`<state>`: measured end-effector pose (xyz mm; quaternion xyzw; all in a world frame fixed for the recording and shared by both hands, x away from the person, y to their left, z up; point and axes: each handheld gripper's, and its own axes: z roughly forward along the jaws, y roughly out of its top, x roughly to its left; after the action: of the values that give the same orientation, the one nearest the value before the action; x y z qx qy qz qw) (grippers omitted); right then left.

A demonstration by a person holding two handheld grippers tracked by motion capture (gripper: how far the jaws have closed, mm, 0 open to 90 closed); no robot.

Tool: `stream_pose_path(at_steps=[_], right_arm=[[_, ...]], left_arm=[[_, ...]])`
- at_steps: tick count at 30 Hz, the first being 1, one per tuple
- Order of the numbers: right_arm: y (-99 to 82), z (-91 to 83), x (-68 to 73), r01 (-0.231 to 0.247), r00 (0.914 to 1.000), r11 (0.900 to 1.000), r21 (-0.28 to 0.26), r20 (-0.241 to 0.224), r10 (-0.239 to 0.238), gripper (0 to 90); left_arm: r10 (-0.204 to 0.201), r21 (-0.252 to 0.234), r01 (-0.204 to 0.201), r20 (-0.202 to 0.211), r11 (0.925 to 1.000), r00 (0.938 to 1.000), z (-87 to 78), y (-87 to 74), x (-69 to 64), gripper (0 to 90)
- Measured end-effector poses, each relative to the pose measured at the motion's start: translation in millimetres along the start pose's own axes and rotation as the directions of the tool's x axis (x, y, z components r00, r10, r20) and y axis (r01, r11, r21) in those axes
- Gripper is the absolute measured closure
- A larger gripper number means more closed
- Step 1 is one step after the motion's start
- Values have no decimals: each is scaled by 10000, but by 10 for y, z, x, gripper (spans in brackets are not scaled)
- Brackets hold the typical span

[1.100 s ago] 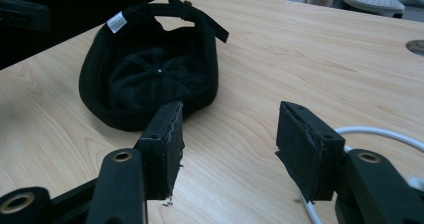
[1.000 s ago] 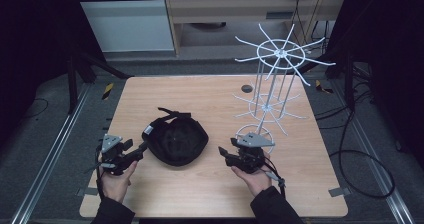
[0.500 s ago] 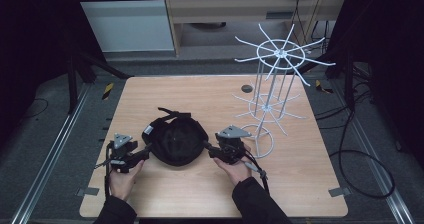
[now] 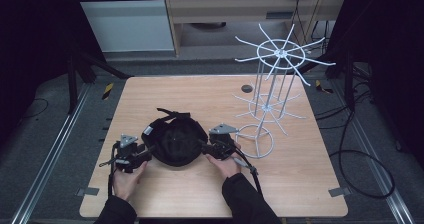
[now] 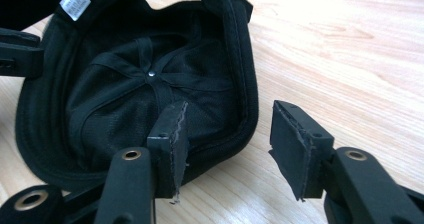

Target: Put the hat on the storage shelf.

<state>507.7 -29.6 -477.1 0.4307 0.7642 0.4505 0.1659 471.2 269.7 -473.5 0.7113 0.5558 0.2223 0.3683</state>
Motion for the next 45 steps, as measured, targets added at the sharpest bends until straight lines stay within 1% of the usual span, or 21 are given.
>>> stream_pose_path(at_steps=[7,12,15,17,20,22,23,26,27,28,30,31,32,33,35,37,40,41,42,44,45], right_arm=[[-39,138,34,-86,10000,9993,357,-20,87,573],[-22,109,10,-233,9995,9986,475,239,221,786],[-3,81,6,-234,9995,9987,448,218,224,823],[6,63,15,-193,9997,9993,324,176,188,828],[92,-79,81,106,9999,9981,-604,-105,-112,837],[121,-118,102,250,9994,9963,-820,-205,-267,838],[184,-192,151,567,9974,9912,-1199,-364,-614,840],[268,-288,219,1103,9905,9789,-1722,-628,-1226,840],[268,-288,219,1103,9905,9789,-1722,-628,-1226,840],[314,-345,282,1409,9842,9708,-1942,-783,-1585,841],[328,-369,309,1547,9808,9670,-2024,-859,-1749,842],[342,-398,368,1874,9700,9595,-2104,-1144,-2145,843],[342,-398,368,1874,9700,9595,-2104,-1144,-2145,843],[338,-405,412,2057,9594,9554,-2118,-1490,-2396,844],[321,-412,448,2309,9501,9496,-2121,-1613,-2670,844],[301,-432,467,2432,9489,9477,-2068,-1517,-2766,843],[301,-441,439,2335,9541,9516,-1997,-1416,-2638,844],[306,-440,398,2181,9624,9562,-1951,-1195,-2439,846],[306,-440,398,2181,9624,9562,-1951,-1195,-2439,846],[315,-446,354,1952,9723,9619,-1914,-907,-2154,848],[328,-452,312,1798,9795,9652,-1898,-558,-1934,849]], left_arm=[[50,178,-48,-99,9998,9999,20,-7,1,593],[65,217,-64,-60,9997,10000,26,-9,1,612],[52,244,-53,34,9997,10000,28,-10,-7,621],[57,272,-59,75,9996,10000,29,-11,-11,630],[43,377,-51,222,9993,9997,42,-17,-28,641],[70,397,-80,237,9992,9997,44,-18,-31,684],[173,406,-182,226,9990,9996,45,-20,-39,735],[332,594,-348,278,9976,9991,83,-31,-65,776],[332,594,-348,278,9976,9991,83,-31,-65,781],[390,631,-417,425,9971,9983,115,-34,-87,789],[431,632,-459,452,9969,9980,127,-33,-101,797],[500,602,-528,467,9968,9977,142,-32,-120,803],[559,617,-589,493,9964,9972,151,-32,-129,803],[751,792,-781,396,9938,9964,180,-40,-151,816],[912,865,-939,344,9918,9952,199,-47,-154,822],[785,822,-819,437,9932,9960,205,-48,-135,822],[780,716,-812,473,9941,9958,196,-48,-130,824],[696,570,-732,635,9957,9956,169,-42,-138,821],[696,570,-732,635,9957,9956,169,-42,-138,819],[660,307,-687,816,9972,9945,117,-32,-162,816],[634,136,-650,988,9978,9931,68,-22,-173,804]])
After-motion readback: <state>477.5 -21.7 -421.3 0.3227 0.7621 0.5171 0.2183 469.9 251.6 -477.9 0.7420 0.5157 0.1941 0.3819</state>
